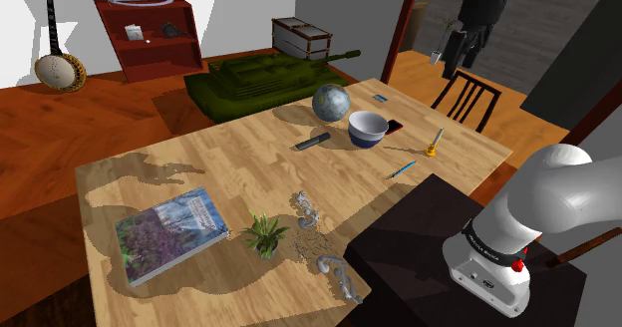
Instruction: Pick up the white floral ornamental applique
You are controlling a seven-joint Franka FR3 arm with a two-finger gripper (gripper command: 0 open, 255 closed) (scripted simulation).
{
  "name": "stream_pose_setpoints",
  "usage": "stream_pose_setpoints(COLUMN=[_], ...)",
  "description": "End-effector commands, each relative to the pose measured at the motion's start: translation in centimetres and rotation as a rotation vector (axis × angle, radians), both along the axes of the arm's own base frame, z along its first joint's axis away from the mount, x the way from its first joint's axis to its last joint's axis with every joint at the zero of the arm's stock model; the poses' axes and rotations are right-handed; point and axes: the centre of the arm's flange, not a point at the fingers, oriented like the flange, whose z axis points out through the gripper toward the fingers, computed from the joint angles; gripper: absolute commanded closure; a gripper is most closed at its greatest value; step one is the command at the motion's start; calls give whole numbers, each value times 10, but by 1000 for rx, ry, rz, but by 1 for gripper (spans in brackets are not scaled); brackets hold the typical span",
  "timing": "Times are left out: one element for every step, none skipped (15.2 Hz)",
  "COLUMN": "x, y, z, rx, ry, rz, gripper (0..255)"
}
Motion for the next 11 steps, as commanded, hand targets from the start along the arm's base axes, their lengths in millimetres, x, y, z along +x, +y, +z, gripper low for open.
stream_pose_setpoints(x=[0,2,4,7,9,12,14,16,19,22,24], y=[0,5,9,14,19,24,29,34,39,44,49], z=[0,-12,-23,-35,-47,-58,-70,-81,-93,-104,-116], rx=[0,4,8,12,16,20,24,29,33,37,41], ry=[0,-2,-4,-7,-9,-11,-13,-16,-18,-20,-22], rz=[0,-5,-10,-15,-20,-24,-29,-34,-39,-44,-49], gripper=[0,0,0,0,0,0,0,0,0,0,0])
